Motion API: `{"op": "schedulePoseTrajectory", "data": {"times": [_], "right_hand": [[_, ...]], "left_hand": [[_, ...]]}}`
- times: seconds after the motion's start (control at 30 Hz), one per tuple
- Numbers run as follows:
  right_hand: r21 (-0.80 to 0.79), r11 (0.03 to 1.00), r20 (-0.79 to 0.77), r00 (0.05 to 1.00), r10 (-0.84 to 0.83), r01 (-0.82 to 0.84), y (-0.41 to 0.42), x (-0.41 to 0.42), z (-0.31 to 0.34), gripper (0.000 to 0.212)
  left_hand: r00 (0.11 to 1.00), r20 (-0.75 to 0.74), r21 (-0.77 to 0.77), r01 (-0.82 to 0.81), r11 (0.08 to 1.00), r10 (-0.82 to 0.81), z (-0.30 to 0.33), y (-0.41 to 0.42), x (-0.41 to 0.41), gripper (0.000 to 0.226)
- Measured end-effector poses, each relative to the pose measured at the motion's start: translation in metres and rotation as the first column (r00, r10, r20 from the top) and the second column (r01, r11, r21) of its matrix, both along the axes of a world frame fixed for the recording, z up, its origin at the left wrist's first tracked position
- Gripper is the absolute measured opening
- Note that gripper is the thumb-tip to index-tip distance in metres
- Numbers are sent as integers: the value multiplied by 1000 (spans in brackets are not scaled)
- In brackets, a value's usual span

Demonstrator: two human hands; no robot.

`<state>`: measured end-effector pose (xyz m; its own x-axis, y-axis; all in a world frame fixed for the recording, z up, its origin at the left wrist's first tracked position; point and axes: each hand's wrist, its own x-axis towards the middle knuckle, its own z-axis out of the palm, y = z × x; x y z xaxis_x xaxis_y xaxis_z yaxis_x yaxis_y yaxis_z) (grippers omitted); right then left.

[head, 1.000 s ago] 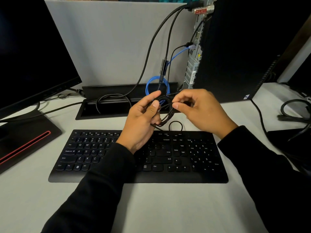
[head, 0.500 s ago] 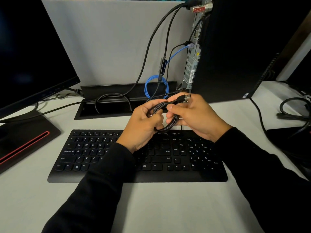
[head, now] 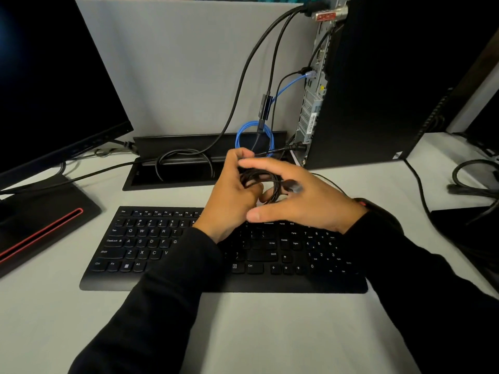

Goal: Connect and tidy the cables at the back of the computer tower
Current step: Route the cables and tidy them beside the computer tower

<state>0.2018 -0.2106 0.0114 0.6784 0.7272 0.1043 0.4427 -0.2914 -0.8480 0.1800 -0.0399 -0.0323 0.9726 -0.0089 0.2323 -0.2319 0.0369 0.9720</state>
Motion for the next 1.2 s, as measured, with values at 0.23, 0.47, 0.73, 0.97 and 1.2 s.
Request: {"op": "schedulePoseTrajectory", "data": {"times": [0.23,0.47,0.73,0.97,1.2], "right_hand": [[234,918,224,901,-372,321,1,12,-14,11],[248,875,214,858,-468,415,-9,18,-14,28],[182,933,124,934,-334,310,-2,10,-10,46],[166,945,28,956,-291,283,1,9,-15,47],[210,915,130,917,-376,345,-2,10,-18,37]], "left_hand": [[998,-55,-136,34,990,-42,8,0,0,56],[998,-22,20,61,998,-61,3,-2,0,29],[963,-52,138,-257,957,266,-14,-10,5,19],[903,-191,-76,-404,912,384,-13,-19,6,26],[936,-321,-283,-242,928,146,6,-13,4,34]]}}
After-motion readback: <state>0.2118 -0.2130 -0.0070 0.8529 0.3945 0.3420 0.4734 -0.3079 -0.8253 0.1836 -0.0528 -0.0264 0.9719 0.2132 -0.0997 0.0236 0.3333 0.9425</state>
